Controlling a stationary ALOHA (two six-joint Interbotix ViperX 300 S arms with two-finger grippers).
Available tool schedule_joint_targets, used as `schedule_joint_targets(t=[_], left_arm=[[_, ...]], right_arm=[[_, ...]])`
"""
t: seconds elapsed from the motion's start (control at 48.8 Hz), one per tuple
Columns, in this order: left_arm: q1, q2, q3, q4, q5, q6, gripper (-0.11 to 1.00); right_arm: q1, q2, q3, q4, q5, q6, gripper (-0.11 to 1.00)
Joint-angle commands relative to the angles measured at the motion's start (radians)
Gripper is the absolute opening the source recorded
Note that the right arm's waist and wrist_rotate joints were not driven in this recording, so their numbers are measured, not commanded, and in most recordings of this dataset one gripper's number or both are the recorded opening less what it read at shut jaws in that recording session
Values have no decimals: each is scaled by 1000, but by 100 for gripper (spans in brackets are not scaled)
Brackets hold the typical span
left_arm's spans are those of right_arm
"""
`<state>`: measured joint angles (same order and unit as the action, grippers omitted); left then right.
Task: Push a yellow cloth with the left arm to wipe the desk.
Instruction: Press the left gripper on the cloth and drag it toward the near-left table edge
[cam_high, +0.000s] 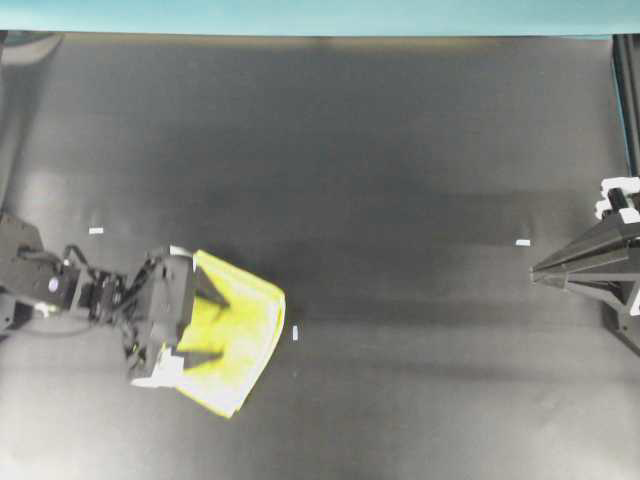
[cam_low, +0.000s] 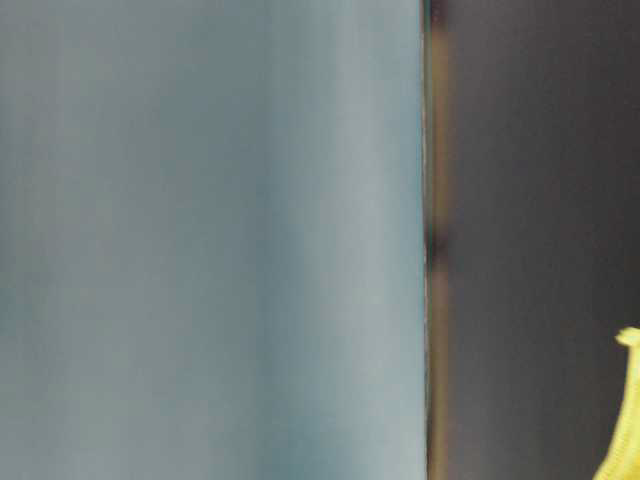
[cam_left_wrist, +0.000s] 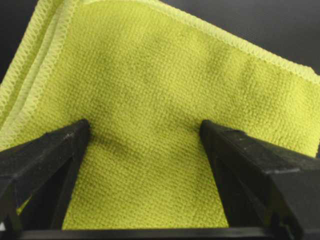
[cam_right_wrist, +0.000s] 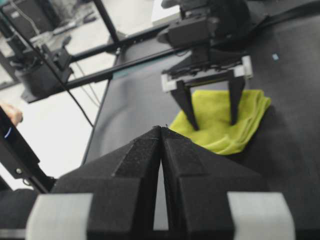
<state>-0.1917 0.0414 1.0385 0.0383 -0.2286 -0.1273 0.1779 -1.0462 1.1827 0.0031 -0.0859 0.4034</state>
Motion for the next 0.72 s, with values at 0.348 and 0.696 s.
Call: schedule_joint_targets(t=[0.348,0.696], left_arm=[[-250,-35,0,5,29,-97,88],[-287,-35,-9,5,48,-106,88]], right_arm=[[-2,5,-8,2,-17,0,0],[0,5,-8,2,-23,0,0]])
